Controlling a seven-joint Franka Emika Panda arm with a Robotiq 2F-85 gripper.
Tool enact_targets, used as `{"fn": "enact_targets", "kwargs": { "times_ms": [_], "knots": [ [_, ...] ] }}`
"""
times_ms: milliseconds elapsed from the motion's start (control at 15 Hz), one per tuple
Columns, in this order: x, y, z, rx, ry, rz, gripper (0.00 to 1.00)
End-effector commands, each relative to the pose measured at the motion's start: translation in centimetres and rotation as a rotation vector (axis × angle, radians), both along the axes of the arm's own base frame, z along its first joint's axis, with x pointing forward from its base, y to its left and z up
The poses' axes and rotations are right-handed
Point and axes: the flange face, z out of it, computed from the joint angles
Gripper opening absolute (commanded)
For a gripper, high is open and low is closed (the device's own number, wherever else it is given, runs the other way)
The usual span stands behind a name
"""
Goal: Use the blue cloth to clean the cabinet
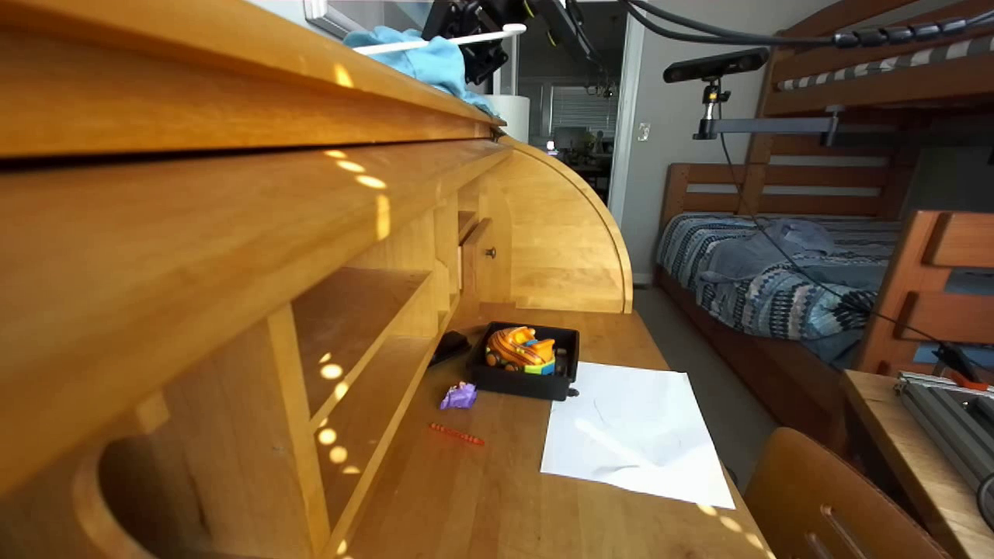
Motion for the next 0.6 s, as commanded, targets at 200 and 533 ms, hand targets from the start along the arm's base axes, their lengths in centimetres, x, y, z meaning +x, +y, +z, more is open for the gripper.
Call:
{"fn": "enact_targets", "kwargs": {
  "times_ms": [200, 533],
  "knots": [
    [0.5, 1.9, -1.1, -0.023, 0.052, 0.080, 0.01],
    [-1.5, 9.5, -1.7, -0.095, 0.093, 0.306, 0.02]
  ]
}}
